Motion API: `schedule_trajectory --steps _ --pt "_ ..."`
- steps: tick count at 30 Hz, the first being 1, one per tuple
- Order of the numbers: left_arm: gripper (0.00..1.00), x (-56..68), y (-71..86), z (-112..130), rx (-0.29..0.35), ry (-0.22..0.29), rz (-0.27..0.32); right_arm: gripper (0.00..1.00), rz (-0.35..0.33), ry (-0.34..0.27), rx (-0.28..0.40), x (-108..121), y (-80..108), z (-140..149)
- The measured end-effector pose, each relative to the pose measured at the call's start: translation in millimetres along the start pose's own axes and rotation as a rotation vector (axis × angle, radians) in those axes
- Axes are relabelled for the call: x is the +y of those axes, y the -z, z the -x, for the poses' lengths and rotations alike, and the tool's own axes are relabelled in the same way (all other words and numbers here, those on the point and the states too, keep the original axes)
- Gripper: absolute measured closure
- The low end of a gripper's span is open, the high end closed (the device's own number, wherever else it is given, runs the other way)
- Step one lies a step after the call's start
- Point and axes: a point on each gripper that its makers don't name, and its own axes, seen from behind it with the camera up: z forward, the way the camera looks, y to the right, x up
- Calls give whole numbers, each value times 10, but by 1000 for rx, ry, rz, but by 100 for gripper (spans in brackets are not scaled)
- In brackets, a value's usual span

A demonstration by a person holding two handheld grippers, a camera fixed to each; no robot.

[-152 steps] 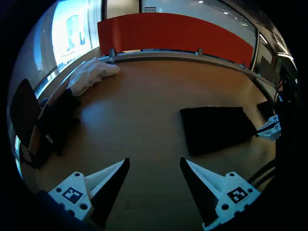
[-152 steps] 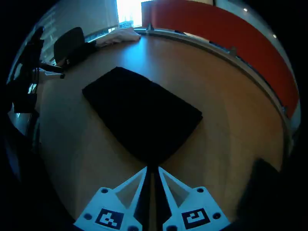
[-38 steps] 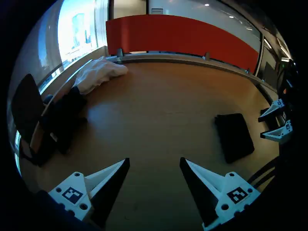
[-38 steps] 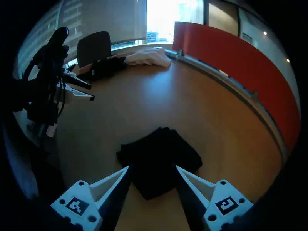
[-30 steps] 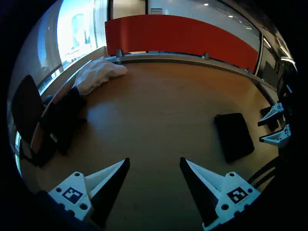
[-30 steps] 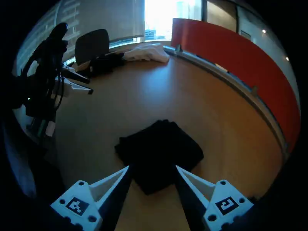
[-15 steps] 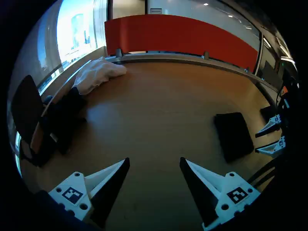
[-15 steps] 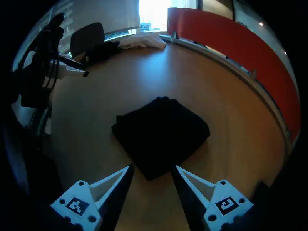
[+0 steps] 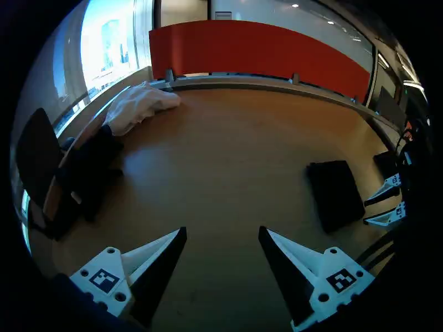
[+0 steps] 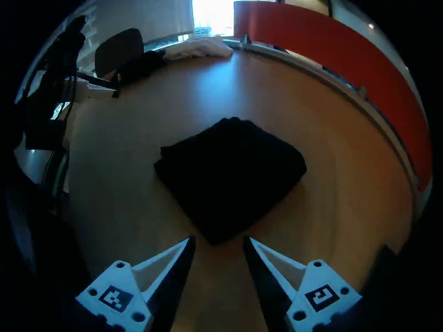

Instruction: Fold towel

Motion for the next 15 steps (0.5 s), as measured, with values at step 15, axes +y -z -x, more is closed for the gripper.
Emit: schedule_trajectory --steps 15 --pt "3 4 -14 -17 0 -5 3 68 3 -27 -8 -15 -56 60"
